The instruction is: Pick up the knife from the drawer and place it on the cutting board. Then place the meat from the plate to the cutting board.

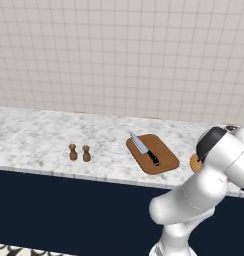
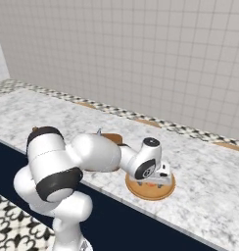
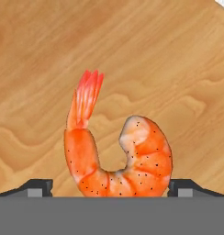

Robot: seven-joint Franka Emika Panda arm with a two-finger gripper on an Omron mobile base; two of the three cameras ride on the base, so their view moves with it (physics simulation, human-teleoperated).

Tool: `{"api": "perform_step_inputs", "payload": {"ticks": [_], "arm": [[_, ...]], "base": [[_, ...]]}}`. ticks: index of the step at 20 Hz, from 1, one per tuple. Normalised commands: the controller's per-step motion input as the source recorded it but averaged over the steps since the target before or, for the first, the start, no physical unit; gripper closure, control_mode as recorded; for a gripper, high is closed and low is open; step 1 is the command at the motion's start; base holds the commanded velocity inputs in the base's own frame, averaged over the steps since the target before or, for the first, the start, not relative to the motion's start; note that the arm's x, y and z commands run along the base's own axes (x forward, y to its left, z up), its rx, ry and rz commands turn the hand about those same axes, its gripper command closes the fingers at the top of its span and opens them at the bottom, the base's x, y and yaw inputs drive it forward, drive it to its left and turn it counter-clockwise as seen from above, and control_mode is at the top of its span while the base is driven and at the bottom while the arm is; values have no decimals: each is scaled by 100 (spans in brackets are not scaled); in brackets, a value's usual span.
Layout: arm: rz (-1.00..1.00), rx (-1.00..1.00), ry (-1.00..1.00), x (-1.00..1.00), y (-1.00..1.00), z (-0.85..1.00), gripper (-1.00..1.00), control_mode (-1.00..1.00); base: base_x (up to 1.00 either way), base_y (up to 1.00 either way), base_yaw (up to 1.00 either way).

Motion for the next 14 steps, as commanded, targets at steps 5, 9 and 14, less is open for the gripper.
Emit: {"api": "perform_step_inputs", "payload": {"ticks": [5, 9, 14], "arm": [[0, 0, 0, 13, 0, -4, -100, -100], [0, 0, 0, 12, 0, -3, -100, -100], [0, 0, 0, 10, 0, -8, 100, -100]], "base": [[0, 0, 0], [0, 0, 0], [0, 0, 0]]}}
